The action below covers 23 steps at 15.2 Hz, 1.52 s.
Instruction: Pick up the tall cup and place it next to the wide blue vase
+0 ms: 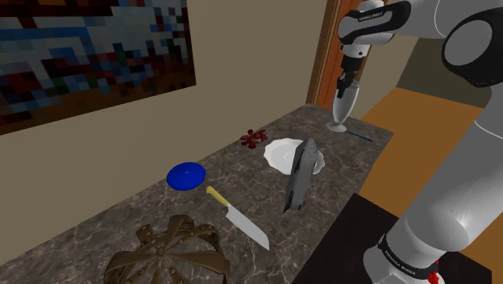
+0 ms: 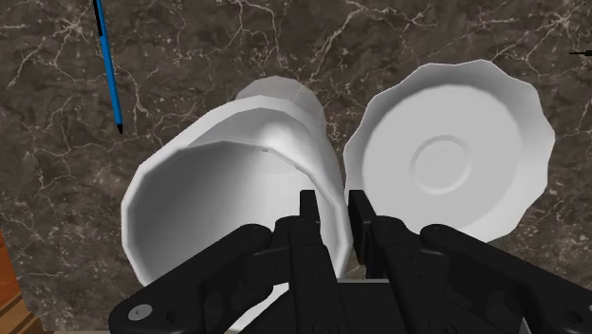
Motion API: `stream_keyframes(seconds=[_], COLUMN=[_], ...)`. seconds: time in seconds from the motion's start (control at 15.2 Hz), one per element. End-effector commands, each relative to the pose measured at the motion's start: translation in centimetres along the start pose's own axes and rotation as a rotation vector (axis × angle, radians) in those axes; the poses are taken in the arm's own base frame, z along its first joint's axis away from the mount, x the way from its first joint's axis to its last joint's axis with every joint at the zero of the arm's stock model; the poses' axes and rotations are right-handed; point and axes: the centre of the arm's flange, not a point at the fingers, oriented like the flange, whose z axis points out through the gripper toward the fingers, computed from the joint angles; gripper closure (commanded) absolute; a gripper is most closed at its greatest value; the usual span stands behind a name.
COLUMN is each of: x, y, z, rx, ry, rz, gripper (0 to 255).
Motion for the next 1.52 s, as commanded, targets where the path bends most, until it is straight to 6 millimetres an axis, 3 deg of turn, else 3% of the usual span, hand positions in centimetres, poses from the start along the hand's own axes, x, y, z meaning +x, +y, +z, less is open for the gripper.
stream_keyframes(seconds=[0.0, 1.45], x=[0.0, 0.1], y=[0.0, 0.0], z=[-0.9, -12.6], rx=[0.0, 0.0], ry=[0.0, 0.0], rz=[0.0, 0.0], gripper=[255, 255])
